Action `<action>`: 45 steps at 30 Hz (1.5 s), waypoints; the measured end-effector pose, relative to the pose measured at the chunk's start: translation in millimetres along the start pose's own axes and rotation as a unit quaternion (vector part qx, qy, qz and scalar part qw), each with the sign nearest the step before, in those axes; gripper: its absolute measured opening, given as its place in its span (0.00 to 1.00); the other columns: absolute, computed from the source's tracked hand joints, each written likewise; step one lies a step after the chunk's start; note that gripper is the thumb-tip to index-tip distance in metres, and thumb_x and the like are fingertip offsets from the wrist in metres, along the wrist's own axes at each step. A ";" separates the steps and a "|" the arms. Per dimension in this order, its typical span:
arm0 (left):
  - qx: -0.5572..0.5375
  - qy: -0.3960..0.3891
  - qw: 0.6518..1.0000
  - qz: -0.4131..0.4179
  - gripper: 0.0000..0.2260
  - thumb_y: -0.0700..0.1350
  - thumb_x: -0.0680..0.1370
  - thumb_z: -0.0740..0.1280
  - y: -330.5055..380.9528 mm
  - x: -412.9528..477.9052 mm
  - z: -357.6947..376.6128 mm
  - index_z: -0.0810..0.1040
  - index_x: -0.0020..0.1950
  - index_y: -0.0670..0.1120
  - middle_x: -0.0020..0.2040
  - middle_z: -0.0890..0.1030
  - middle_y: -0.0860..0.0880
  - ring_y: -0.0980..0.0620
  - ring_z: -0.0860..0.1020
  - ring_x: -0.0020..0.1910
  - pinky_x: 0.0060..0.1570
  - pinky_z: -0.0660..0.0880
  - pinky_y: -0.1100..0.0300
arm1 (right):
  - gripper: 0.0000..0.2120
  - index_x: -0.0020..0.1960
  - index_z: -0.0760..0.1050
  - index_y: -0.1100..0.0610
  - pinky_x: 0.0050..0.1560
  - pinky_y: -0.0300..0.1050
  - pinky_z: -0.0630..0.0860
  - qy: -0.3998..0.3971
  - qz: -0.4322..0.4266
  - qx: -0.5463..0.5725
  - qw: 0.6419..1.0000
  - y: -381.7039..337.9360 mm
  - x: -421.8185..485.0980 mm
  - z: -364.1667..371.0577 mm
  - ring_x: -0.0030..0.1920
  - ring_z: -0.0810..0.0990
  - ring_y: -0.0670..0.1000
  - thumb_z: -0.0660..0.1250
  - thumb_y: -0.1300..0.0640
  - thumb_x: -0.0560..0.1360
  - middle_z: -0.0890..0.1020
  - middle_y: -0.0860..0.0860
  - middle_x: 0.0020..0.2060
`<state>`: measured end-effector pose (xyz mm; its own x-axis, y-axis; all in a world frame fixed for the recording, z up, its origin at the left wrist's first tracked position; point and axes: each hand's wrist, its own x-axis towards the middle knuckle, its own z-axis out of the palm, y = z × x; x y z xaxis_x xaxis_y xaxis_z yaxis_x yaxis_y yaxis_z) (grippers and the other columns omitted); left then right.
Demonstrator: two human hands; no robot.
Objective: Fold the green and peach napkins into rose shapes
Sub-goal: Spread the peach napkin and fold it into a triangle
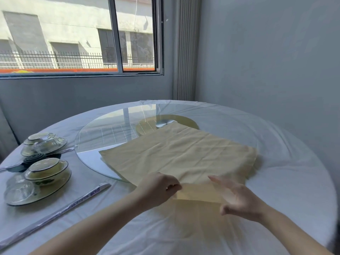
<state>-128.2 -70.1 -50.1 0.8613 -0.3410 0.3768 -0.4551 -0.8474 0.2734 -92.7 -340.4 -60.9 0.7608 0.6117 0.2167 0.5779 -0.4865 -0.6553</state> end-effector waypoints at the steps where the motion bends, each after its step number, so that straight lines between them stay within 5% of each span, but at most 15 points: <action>1: -0.002 0.006 1.000 -0.022 0.11 0.51 0.78 0.63 3.9 1.4 -0.1 0.83 0.49 0.48 0.43 0.84 0.50 0.50 0.80 0.42 0.41 0.72 0.59 | 0.36 0.59 0.59 0.19 0.59 0.25 0.64 0.020 -0.011 -0.001 1.000 0.8 -4.7 -1.6 0.62 0.67 0.28 0.68 0.24 0.53 0.70 0.24 0.59; 6: -0.040 -0.007 0.998 -0.048 0.09 0.49 0.78 0.64 29.1 2.9 -2.6 0.83 0.49 0.47 0.44 0.84 0.51 0.53 0.80 0.42 0.43 0.71 0.62 | 0.15 0.46 0.76 0.34 0.41 0.34 0.74 0.192 -0.040 -0.033 0.980 1.6 -17.9 -4.0 0.41 0.81 0.37 0.63 0.29 0.65 0.83 0.37 0.39; 8: -0.084 -0.024 0.995 -0.050 0.09 0.50 0.78 0.65 45.6 -0.2 -3.5 0.82 0.49 0.48 0.42 0.85 0.52 0.57 0.79 0.42 0.42 0.73 0.63 | 0.20 0.42 0.76 0.45 0.36 0.42 0.73 0.229 -0.027 -0.020 0.973 1.3 -20.4 -9.1 0.34 0.81 0.45 0.61 0.30 0.68 0.82 0.44 0.31; 13: -0.174 -0.061 0.976 -0.112 0.16 0.58 0.68 0.73 67.8 -11.7 -14.3 0.79 0.53 0.55 0.38 0.79 0.57 0.58 0.78 0.39 0.45 0.75 0.62 | 0.07 0.38 0.76 0.47 0.30 0.36 0.70 0.215 0.012 0.043 0.976 -7.7 -32.0 -25.2 0.28 0.76 0.44 0.66 0.50 0.75 0.79 0.49 0.28; 16: -0.120 -0.104 0.982 -0.098 0.10 0.54 0.71 0.73 68.4 -26.5 -17.6 0.79 0.48 0.53 0.38 0.76 0.58 0.57 0.78 0.42 0.44 0.74 0.63 | 0.16 0.33 0.77 0.50 0.29 0.35 0.74 0.190 0.033 0.058 0.980 -10.3 -45.0 -37.9 0.28 0.77 0.45 0.65 0.66 0.75 0.79 0.51 0.28; 20: -0.108 -0.145 0.982 -0.059 0.06 0.50 0.74 0.67 83.4 -46.5 -8.3 0.80 0.44 0.49 0.43 0.82 0.53 0.57 0.77 0.43 0.40 0.71 0.67 | 0.15 0.33 0.78 0.50 0.30 0.36 0.73 0.149 0.059 0.043 0.986 -15.4 -59.9 -55.9 0.28 0.76 0.48 0.66 0.65 0.75 0.79 0.55 0.29; 22: -0.121 -0.155 0.979 -0.058 0.07 0.52 0.74 0.66 96.2 -48.8 -6.6 0.79 0.45 0.50 0.41 0.80 0.55 0.56 0.76 0.39 0.42 0.74 0.62 | 0.14 0.32 0.78 0.49 0.31 0.34 0.70 0.150 0.062 0.039 0.986 -16.5 -64.1 -62.6 0.28 0.76 0.48 0.67 0.63 0.74 0.80 0.55 0.28; 24: -0.125 -0.152 0.977 -0.081 0.07 0.53 0.74 0.66 102.8 -45.3 -4.0 0.79 0.46 0.51 0.40 0.80 0.56 0.59 0.75 0.36 0.41 0.74 0.62 | 0.07 0.35 0.79 0.48 0.32 0.39 0.72 0.165 0.079 0.041 0.982 -14.5 -64.9 -66.2 0.31 0.78 0.53 0.70 0.49 0.71 0.81 0.56 0.31; 26: -0.121 -0.131 0.978 -0.106 0.08 0.55 0.72 0.67 102.8 -36.8 -1.7 0.79 0.47 0.53 0.41 0.81 0.56 0.57 0.77 0.39 0.43 0.76 0.61 | 0.10 0.38 0.79 0.46 0.34 0.40 0.72 0.190 0.091 0.005 0.978 -7.1 -60.4 -66.6 0.33 0.78 0.55 0.70 0.40 0.68 0.80 0.56 0.32; 30: -0.147 -0.111 0.967 -0.178 0.13 0.51 0.74 0.69 86.0 -21.1 4.4 0.76 0.57 0.53 0.42 0.77 0.57 0.55 0.76 0.42 0.39 0.72 0.64 | 0.09 0.36 0.78 0.48 0.32 0.39 0.69 0.215 0.092 -0.053 0.971 -0.3 -32.4 -62.2 0.28 0.75 0.50 0.68 0.59 0.74 0.79 0.53 0.29; 33: -0.189 -0.039 0.959 -0.208 0.15 0.47 0.75 0.68 70.9 -17.0 9.7 0.72 0.61 0.54 0.43 0.76 0.58 0.57 0.74 0.36 0.31 0.68 0.68 | 0.05 0.40 0.78 0.54 0.35 0.46 0.70 0.241 0.103 -0.080 0.962 3.0 -2.5 -57.6 0.31 0.75 0.50 0.67 0.58 0.75 0.79 0.51 0.31; 38: -0.200 0.065 0.953 -0.218 0.23 0.41 0.75 0.67 48.7 -7.5 19.6 0.66 0.66 0.59 0.41 0.75 0.60 0.63 0.73 0.28 0.34 0.67 0.70 | 0.06 0.40 0.76 0.53 0.36 0.48 0.72 0.256 0.129 -0.115 0.951 13.0 51.1 -49.5 0.33 0.75 0.52 0.65 0.54 0.76 0.77 0.47 0.28; 43: -0.167 0.088 0.959 -0.210 0.09 0.40 0.77 0.65 11.9 16.7 22.0 0.75 0.46 0.56 0.40 0.76 0.58 0.57 0.79 0.32 0.33 0.69 0.67 | 0.07 0.47 0.77 0.56 0.43 0.49 0.74 0.264 0.157 -0.158 0.939 26.5 107.5 -36.3 0.46 0.79 0.59 0.65 0.53 0.76 0.82 0.52 0.40; 45: -0.133 0.093 0.961 -0.226 0.07 0.42 0.77 0.64 -8.2 31.3 21.2 0.78 0.45 0.54 0.41 0.76 0.59 0.57 0.79 0.40 0.36 0.67 0.71 | 0.09 0.52 0.76 0.55 0.47 0.49 0.74 0.260 0.172 -0.164 0.936 33.4 130.2 -30.6 0.50 0.79 0.59 0.64 0.51 0.76 0.83 0.52 0.47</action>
<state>-92.7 -82.4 -59.4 0.9402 0.1364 0.3120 -0.1080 -0.7496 0.6530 34.6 -296.1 -32.5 0.9098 0.0390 0.4132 0.2676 -0.8162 -0.5121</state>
